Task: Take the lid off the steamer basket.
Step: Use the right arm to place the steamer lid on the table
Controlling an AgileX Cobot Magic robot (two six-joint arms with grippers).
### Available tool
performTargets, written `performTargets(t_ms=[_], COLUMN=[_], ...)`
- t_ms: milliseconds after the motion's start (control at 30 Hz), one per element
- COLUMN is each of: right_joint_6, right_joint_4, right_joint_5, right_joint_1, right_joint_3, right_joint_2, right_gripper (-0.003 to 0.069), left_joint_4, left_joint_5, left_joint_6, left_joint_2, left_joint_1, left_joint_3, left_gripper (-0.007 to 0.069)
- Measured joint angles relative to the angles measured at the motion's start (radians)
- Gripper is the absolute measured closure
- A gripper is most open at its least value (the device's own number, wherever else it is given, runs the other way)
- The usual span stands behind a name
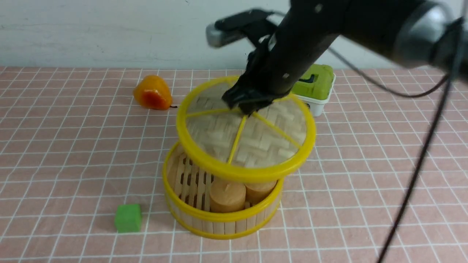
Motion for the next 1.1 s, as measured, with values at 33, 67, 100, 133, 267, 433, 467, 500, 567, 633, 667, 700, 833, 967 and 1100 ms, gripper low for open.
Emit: performTargets(t_ms=[33, 67, 100, 133, 267, 433, 467, 500, 567, 633, 667, 700, 833, 967, 1100], right_joint_6=[0.0, 0.001, 0.003, 0.013, 0.061, 0.126, 0.142, 0.15, 0.162, 0.165, 0.166, 0.166, 0.169, 0.17, 0.17], right_joint_4=[-0.023, -0.052, -0.073, -0.095, -0.135, -0.134, -0.134, -0.132, -0.118, -0.101, -0.086, -0.077, -0.05, -0.035, -0.029], right_joint_5=[0.023, 0.05, 0.066, 0.078, -0.012, -0.28, -0.346, -0.386, -0.456, -0.502, -0.524, -0.537, -0.59, -0.622, -0.633], right_joint_1=[-0.009, -0.027, -0.042, -0.069, -0.171, -0.276, -0.301, -0.312, -0.342, -0.358, -0.369, -0.374, -0.382, -0.382, -0.382], right_joint_3=[0.002, 0.013, 0.026, 0.065, 0.339, 0.655, 0.717, 0.751, 0.807, 0.832, 0.836, 0.837, 0.837, 0.837, 0.835], right_joint_2=[-0.036, -0.08, -0.105, -0.153, -0.302, -0.382, -0.381, -0.375, -0.351, -0.311, -0.278, -0.254, -0.137, -0.058, -0.058], right_gripper=[0.0578, 0.0578, 0.0578, 0.0578, 0.0578, 0.0578, 0.0578, 0.0578, 0.0578, 0.0578, 0.0578, 0.0578, 0.0578, 0.0578, 0.0562], left_joint_4=[0.0, 0.0, 0.0, 0.0, 0.0, 0.0, 0.0, 0.0, 0.0, 0.0, 0.0, 0.0, 0.0, 0.0, 0.0], left_joint_5=[0.0, 0.0, 0.0, 0.0, 0.0, 0.0, 0.0, 0.0, 0.0, 0.0, 0.0, 0.0, 0.0, 0.0, 0.0], left_joint_6=[0.0, 0.0, 0.0, 0.0, 0.0, 0.0, 0.0, 0.0, 0.0, 0.0, 0.0, 0.0, 0.0, 0.0, 0.0], left_joint_2=[0.0, 0.0, 0.0, 0.0, 0.0, 0.0, 0.0, 0.0, 0.0, 0.0, 0.0, 0.0, 0.0, 0.0, 0.0], left_joint_1=[0.0, 0.0, 0.0, 0.0, 0.0, 0.0, 0.0, 0.0, 0.0, 0.0, 0.0, 0.0, 0.0, 0.0, 0.0], left_joint_3=[0.0, 0.0, 0.0, 0.0, 0.0, 0.0, 0.0, 0.0, 0.0, 0.0, 0.0, 0.0, 0.0, 0.0, 0.0], left_gripper=[0.0386, 0.0386, 0.0386, 0.0386, 0.0386, 0.0386, 0.0386, 0.0386, 0.0386, 0.0386, 0.0386, 0.0386, 0.0386, 0.0386, 0.0386])
